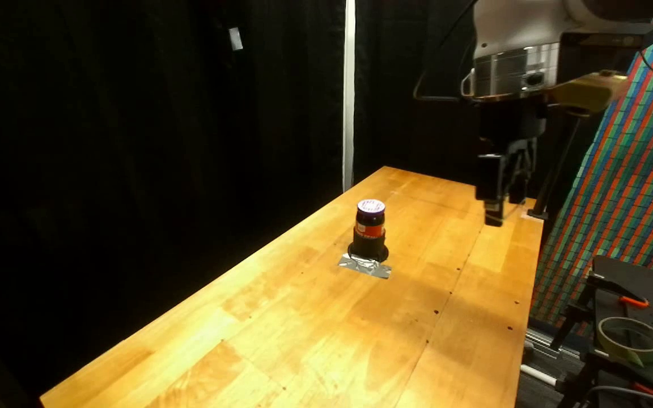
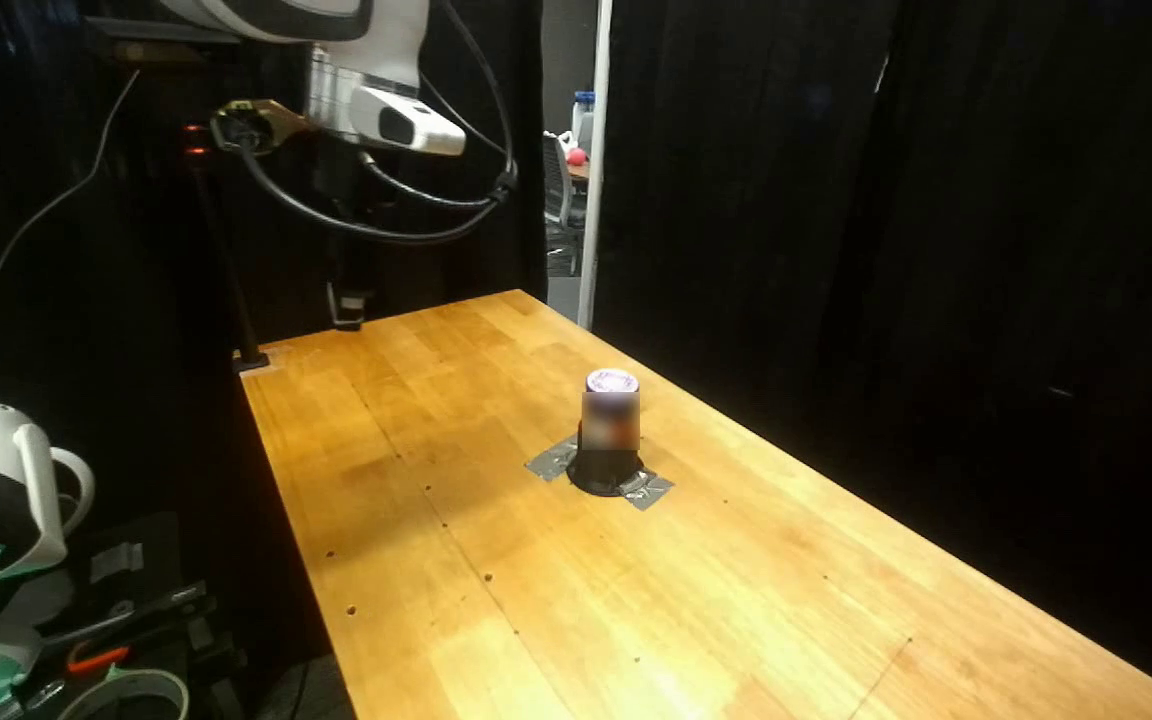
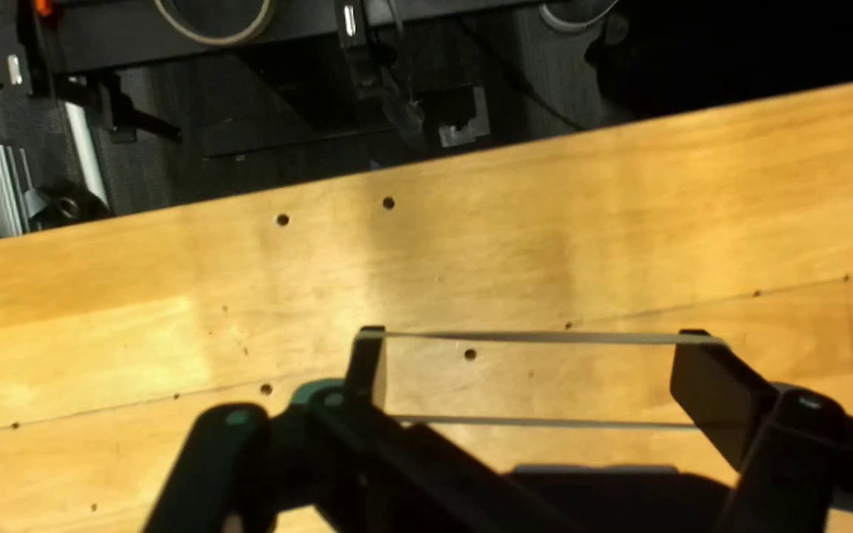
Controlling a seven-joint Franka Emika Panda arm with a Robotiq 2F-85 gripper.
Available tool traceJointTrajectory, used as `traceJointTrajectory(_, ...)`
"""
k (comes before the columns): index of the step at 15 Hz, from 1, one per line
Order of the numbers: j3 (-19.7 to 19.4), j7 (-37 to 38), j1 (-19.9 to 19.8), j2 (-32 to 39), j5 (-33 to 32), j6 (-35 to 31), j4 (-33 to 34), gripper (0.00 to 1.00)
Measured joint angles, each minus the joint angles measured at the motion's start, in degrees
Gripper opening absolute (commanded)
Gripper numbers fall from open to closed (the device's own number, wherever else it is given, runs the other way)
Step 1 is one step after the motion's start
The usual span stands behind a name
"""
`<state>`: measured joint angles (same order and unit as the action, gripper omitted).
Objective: Put the elastic around the bottle
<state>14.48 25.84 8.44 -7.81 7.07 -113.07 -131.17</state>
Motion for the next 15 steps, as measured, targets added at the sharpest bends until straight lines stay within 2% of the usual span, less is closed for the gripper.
traceJointTrajectory(3,-1.18,6.24,-0.83,9.28,-5.1,-2.0,9.62,1.0)
traceJointTrajectory(6,-3.58,9.81,-0.72,17.71,-6.86,-3.34,19.22,1.0)
traceJointTrajectory(11,-8.39,10.75,-0.08,31.35,-6.96,-2.98,34.55,1.0)
traceJointTrajectory(15,-10.52,9.1,0.0,38.54,-6.95,-2.97,42.24,1.0)
